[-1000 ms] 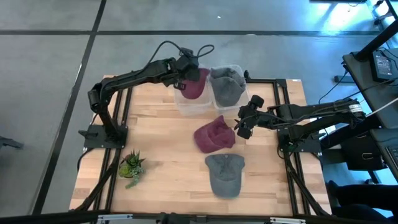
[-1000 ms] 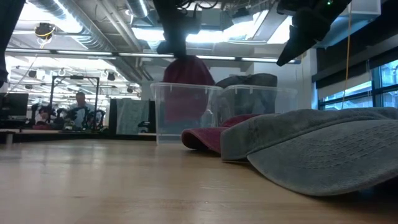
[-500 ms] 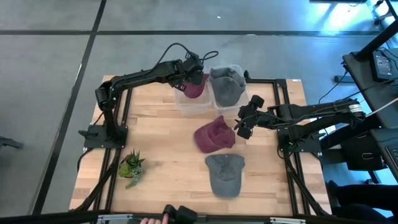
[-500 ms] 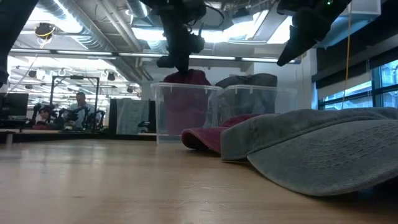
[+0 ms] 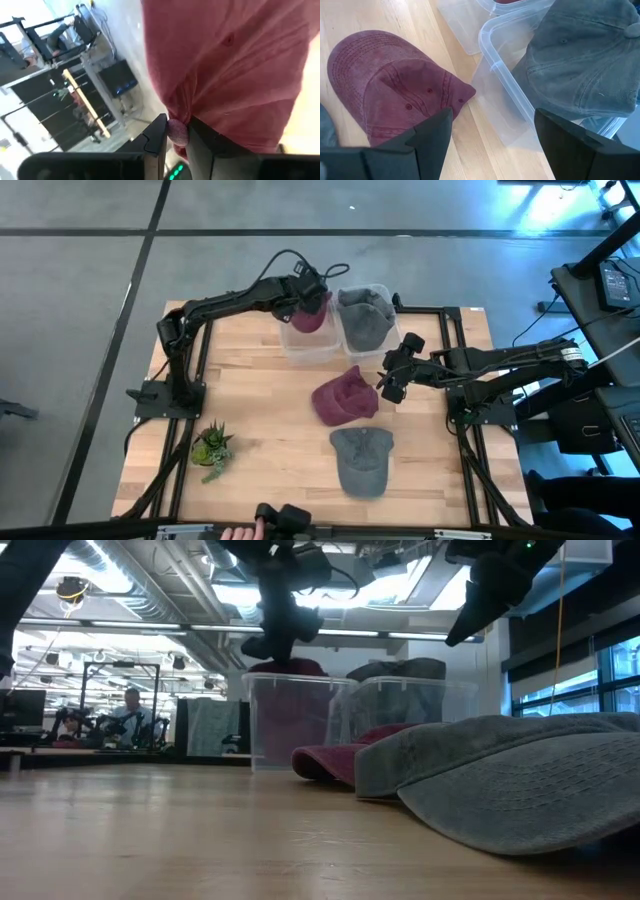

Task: Pick & Place hat
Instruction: Put the bottom red cap into the left transparent bin

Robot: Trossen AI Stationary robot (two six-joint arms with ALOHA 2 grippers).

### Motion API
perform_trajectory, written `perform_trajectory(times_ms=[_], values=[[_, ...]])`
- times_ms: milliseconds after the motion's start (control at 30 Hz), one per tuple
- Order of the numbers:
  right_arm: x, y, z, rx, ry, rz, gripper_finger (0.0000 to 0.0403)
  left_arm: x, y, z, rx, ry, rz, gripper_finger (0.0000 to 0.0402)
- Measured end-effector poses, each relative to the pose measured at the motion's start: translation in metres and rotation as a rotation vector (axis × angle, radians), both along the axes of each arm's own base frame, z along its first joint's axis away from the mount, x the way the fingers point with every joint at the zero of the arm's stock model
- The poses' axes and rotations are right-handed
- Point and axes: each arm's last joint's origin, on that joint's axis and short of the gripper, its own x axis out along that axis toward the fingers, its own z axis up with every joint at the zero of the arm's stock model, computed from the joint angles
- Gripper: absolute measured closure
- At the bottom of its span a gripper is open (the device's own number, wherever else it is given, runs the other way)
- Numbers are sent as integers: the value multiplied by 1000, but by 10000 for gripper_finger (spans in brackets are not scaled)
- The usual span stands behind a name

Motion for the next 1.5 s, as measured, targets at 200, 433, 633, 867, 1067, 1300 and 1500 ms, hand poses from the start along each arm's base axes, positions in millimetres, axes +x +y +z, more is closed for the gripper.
perform_trajectory(times_ms=[200, 433, 633, 867, 1067, 1300, 1500], values=[[0, 0, 0, -3, 2, 3, 123, -6, -3, -5, -112, 41, -43, 350], [0, 0, 0, -3, 3, 4, 123, -4, 2, -3, -88, -9, -26, 346], [0, 0, 0, -3, 3, 4, 123, -3, 8, -2, -108, -153, 30, 316], [-1, 0, -1, -4, 11, 4, 123, -6, 12, -1, -81, -145, 65, 310], [-1, 0, 0, -4, 11, 4, 123, -6, 12, -1, -93, -189, 91, 282], [-1, 0, -1, -4, 17, 4, 123, -6, 13, -1, -79, -184, 101, 211], [-4, 0, -3, 0, 47, -4, 123, -8, 14, 1, -41, -167, 119, 181]])
